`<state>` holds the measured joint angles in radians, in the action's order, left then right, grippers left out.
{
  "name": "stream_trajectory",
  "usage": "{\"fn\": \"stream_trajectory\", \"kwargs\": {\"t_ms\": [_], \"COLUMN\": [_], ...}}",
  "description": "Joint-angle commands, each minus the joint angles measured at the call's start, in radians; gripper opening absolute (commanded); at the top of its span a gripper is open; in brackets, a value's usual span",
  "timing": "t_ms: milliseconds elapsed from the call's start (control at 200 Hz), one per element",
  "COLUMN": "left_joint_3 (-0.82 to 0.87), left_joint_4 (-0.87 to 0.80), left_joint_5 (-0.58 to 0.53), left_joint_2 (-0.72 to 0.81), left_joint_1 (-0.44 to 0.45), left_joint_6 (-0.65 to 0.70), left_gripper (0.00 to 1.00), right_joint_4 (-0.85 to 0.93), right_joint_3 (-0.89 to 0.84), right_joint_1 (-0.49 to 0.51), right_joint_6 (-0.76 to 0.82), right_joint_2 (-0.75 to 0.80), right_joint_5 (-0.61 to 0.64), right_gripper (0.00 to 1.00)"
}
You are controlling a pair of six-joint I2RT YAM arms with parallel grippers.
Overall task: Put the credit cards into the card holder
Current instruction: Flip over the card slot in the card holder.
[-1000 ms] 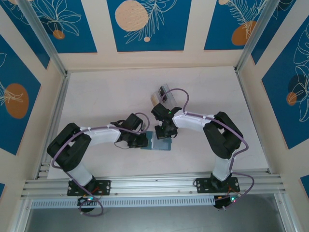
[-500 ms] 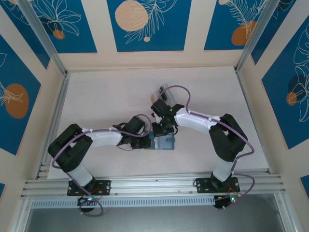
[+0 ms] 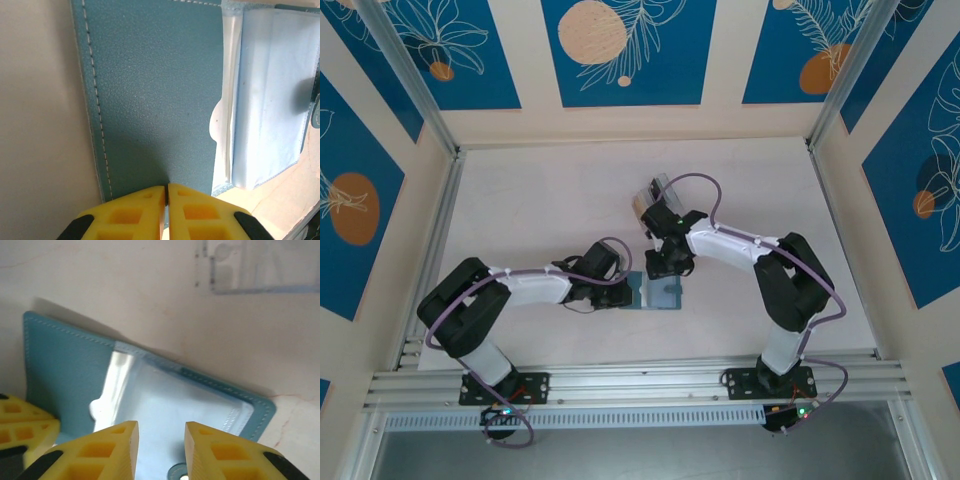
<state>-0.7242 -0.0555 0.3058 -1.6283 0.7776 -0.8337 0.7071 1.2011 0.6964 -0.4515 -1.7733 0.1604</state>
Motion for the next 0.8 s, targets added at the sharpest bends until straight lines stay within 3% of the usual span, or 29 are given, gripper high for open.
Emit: {"fn": "stream_trajectory", "kwargs": {"t_ms": [0,545,795], "left_joint_3": [0.048,0.045,0.046], "left_joint_4": [-0.058,-0.064,-0.058], "left_joint_5": [-0.030,-0.035,-0.037], "left_joint_2": [-0.050,-0.054,-0.060], "left_joint_1": [0.030,0.030,0.030], "left_joint_6": [-0.015,-0.015,-0.012], "left_gripper": [0.11,0.11,0.11], "right_joint_4": [0.014,-0.006,-0.058], "right_joint_3": [-0.003,-0.066,-0.086], "right_joint_1": [-0.001,0.012,0.032], "right_joint_6": [0.023,-0.026,-0.030], "right_joint_2": [-0.038,-0.133,-0.142], "right_joint_5": [0.027,0.139,0.036], "right_gripper": [0.33,0.42,0.19]}}
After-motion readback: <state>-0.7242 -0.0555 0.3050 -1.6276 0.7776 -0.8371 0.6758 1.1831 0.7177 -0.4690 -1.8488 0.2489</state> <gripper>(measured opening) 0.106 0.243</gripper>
